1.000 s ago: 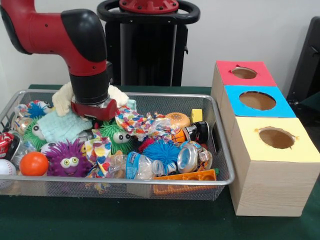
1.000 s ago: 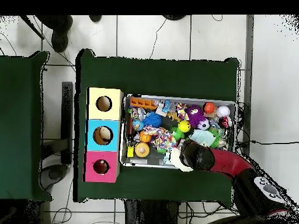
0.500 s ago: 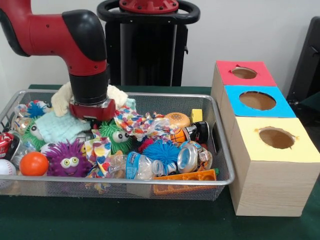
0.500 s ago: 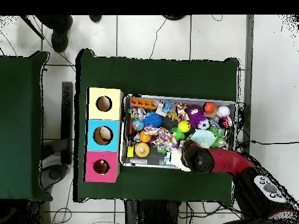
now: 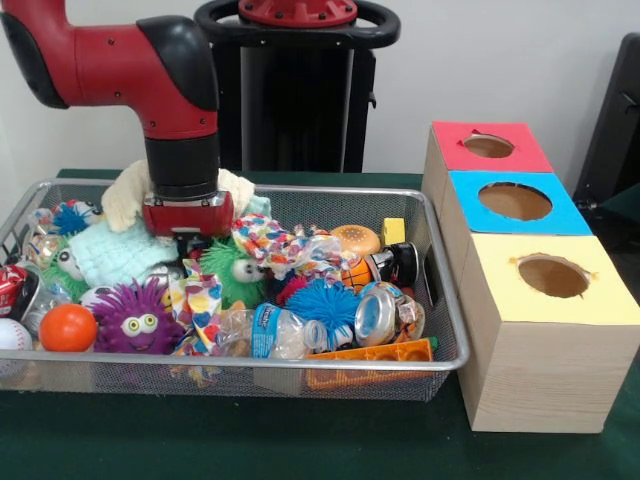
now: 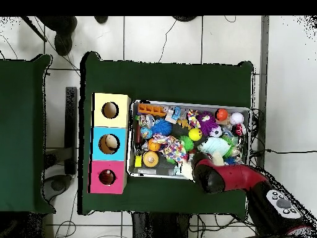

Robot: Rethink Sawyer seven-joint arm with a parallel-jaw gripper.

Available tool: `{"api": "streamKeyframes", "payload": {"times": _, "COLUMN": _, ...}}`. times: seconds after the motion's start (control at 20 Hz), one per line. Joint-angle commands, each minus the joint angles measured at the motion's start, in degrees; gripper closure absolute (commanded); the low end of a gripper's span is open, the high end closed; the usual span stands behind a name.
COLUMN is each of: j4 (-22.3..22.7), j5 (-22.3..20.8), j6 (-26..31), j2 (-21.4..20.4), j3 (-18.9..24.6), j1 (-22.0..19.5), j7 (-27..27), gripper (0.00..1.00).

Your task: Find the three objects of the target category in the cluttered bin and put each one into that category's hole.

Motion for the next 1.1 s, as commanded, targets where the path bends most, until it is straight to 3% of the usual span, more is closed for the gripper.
{"api": "streamKeyframes", "payload": {"times": 0.05, "j4": -8.56, "j5": -10.98, "j6": -0.01, "j2": 11.48, "j3": -6.64, "j1": -3.80, "j7": -4.69, "gripper": 0.00}}
{"api": "streamKeyframes", "payload": {"times": 0.2, "j4": -7.00, "j5": -9.29, "j6": 2.43, "j2": 9.83, "j3": -5.67, "j1": -4.30, "j7": -4.98, "gripper": 0.00}}
{"api": "streamKeyframes", "payload": {"times": 0.4, "j4": -3.46, "j5": -5.82, "j6": 4.44, "j2": 4.85, "j3": -6.70, "j1": -1.80, "j7": -2.45, "gripper": 0.00}}
{"api": "streamKeyframes", "payload": {"times": 0.75, "j4": 3.24, "j5": 4.22, "j6": 18.15, "j2": -8.90, "j3": -6.55, "j1": 3.97, "j7": -1.76, "gripper": 0.00}}
{"api": "streamKeyframes", "payload": {"times": 1.1, "j4": 3.86, "j5": 7.87, "j6": 22.52, "j2": -12.03, "j3": -6.47, "j1": 6.60, "j7": 0.59, "gripper": 0.00}}
